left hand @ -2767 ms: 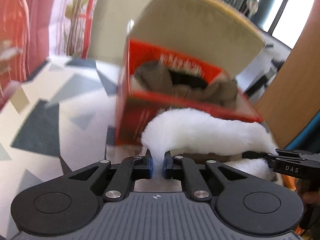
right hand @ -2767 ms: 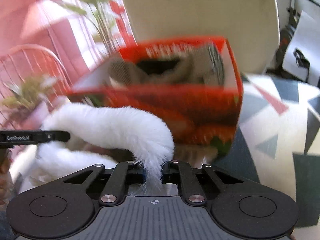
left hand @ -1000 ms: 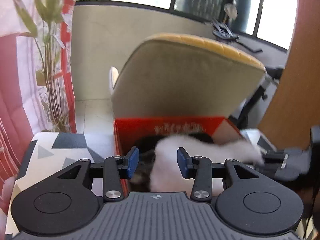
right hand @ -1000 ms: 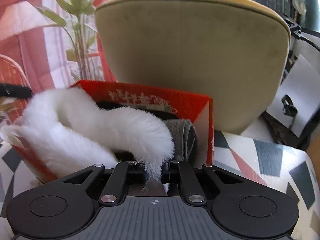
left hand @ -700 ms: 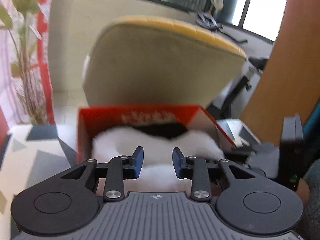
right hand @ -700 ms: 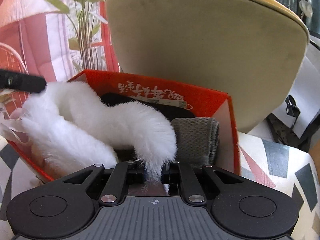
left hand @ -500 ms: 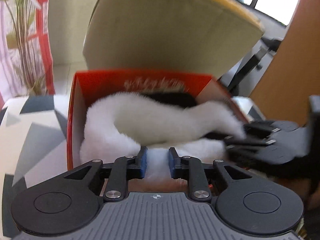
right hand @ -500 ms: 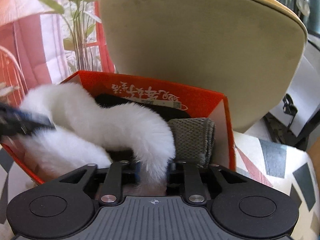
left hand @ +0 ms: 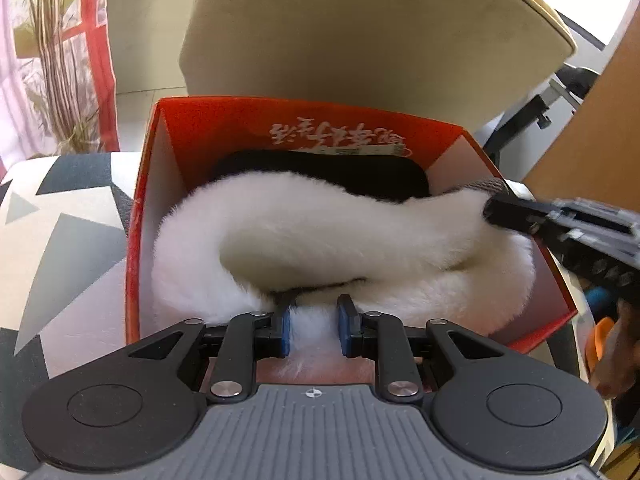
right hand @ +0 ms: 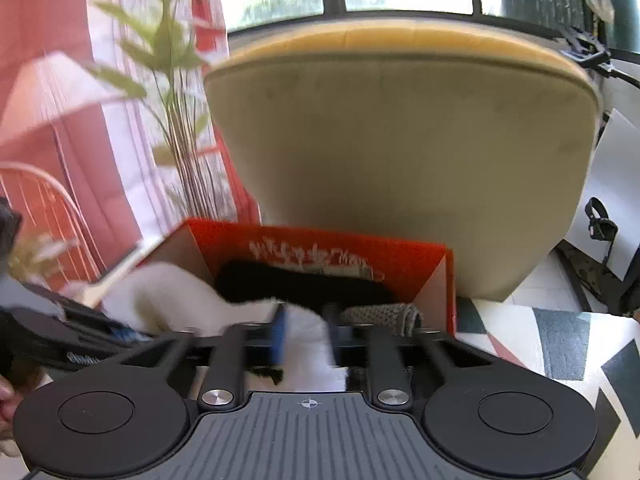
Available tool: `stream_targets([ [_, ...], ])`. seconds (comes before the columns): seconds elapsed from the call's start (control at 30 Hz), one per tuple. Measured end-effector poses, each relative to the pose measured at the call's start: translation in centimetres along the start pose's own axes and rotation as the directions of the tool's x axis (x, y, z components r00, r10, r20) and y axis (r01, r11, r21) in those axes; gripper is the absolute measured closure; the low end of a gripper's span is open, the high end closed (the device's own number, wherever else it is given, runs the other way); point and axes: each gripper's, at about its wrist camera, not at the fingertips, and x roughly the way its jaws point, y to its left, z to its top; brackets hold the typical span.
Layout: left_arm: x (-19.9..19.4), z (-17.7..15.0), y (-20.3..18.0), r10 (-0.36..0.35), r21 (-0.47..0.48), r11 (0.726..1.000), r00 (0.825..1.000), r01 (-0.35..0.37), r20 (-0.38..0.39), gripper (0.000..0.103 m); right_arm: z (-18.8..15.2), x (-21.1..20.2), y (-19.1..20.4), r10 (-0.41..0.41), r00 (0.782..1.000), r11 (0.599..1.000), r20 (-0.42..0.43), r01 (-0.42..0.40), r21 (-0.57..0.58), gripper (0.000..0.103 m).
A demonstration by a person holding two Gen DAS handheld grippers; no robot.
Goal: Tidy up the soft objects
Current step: 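Lower the fur strip into the box and open the right gripper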
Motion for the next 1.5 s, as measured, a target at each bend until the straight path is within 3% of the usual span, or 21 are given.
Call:
stream_targets([
  [0.27,-0.2,0.1,0.1,0.01,0.003,1.0,1.0,-0.01,0.003,0.079,-2.3,3.6,1.0,0.043,0.987,0.999,-0.154,-0.038,0.034,0.102],
  [0.4,-0.9,0.0,-0.3,0.022,0.02,1.0,1.0,-0.022,0.02,0.077,-2.5,3.0,1.2,0.039,0.986,0.998,-0.16,-0.03,0.061,0.102],
  [0.47,-1.6,0.0,-0.4,0.026,0.013,1.0,0.999,-0.027,0.035,0.07,-2.3,2.2,1.4,0.02,0.988,0.999,-0.152,-0.012,0.049,0.098],
  [0.53,-2.9,-0.1,-0.6,0.027,0.012,1.0,0.997,-0.028,0.072,0.057,-2.1,1.2,1.5,0.003,0.991,0.999,-0.136,0.004,0.05,0.095],
  [0.67,-5.9,-0.8,-1.3,0.063,0.023,0.997,0.987,-0.067,0.147,0.039,-1.9,-1.5,1.9,-0.028,0.996,0.998,-0.086,0.032,0.047,0.08],
  [0.73,-7.8,-1.4,-1.7,0.088,0.009,0.996,0.977,-0.091,0.193,0.015,-1.9,-3.3,2.2,-0.025,0.998,0.999,-0.05,0.027,0.04,0.069],
  [0.8,-10.0,-2.2,-2.0,0.086,-0.008,0.996,0.964,-0.087,0.251,0.006,-2.0,-5.4,2.6,-0.031,0.999,0.999,-0.01,0.031,0.037,0.054],
  [0.93,-13.2,-3.5,-3.3,0.139,-0.014,0.99,0.941,-0.142,0.308,0.001,-1.9,-9.6,3.5,-0.068,0.995,0.997,0.071,0.067,0.024,0.041],
  [1.07,-16.0,-4.9,-4.5,0.179,-0.005,0.982,0.913,-0.19,0.366,0.0,-1.8,-13.5,3.9,-0.096,0.984,0.994,0.153,0.088,0.057,0.012],
  [1.13,-17.2,-5.6,-5.0,0.19,-0.001,0.979,0.902,-0.206,0.388,0.0,-2.0,-15.2,4.2,-0.102,0.977,0.994,0.186,0.092,0.062,0.003],
  [1.3,-20.1,-7.4,-6.3,0.229,-0.012,0.968,0.863,-0.251,0.451,0.0,-2.8,-18.8,5.5,-0.116,0.968,0.993,0.224,0.105,0.059,0.0],
  [1.5,-22.3,-9.8,-6.8,0.254,-0.029,0.961,0.838,-0.274,0.483,0.0,-4.3,-21.6,7.2,-0.113,0.963,0.993,0.245,0.101,0.061,0.0],
])
